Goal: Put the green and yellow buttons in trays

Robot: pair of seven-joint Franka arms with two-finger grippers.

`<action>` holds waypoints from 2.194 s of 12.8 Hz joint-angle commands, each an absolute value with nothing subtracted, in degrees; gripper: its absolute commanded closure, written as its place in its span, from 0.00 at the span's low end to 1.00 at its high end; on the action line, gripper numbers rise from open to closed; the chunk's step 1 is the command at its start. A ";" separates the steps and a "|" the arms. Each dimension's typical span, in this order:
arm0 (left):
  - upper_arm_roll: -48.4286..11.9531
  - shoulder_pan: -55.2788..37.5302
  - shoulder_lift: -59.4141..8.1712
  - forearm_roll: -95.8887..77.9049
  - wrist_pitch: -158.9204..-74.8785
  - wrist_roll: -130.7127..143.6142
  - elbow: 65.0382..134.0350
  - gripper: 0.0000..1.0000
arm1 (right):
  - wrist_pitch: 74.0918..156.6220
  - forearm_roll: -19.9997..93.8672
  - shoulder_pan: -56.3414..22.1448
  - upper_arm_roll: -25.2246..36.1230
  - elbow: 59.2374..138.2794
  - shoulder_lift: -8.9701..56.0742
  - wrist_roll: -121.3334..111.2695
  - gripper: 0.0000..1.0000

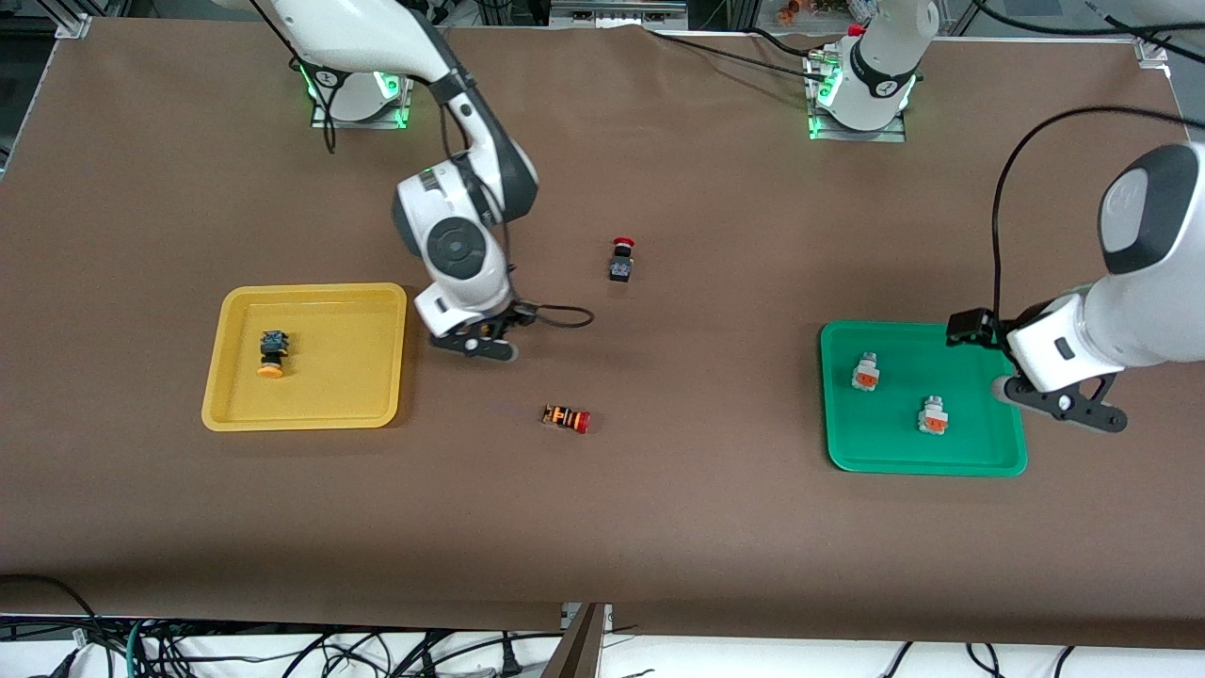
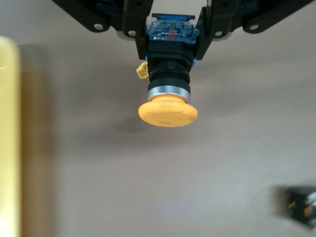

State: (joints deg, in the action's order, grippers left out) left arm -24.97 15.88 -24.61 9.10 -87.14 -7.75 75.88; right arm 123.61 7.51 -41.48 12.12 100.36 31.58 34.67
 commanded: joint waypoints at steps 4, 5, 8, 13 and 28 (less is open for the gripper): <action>-3.99 -2.10 -7.25 1.00 -90.22 3.24 84.94 0.00 | 119.53 8.09 -35.53 17.84 101.43 30.76 13.58 0.92; -0.91 -3.33 -2.51 -1.21 -96.44 3.25 92.30 0.00 | 119.44 8.09 -33.33 17.84 101.43 30.85 9.45 0.92; 1.76 -5.19 5.36 0.69 -104.96 3.16 104.06 0.00 | 120.06 8.09 -26.92 17.84 102.13 31.81 -2.16 0.92; 1.32 -2.46 3.87 1.23 -99.14 -1.76 102.57 0.00 | 122.86 8.17 -23.47 17.75 105.19 32.96 -7.82 0.92; 0.18 -2.90 3.69 1.32 -97.82 -1.32 101.34 0.00 | 125.86 8.17 -23.47 17.31 107.84 34.54 -7.82 0.02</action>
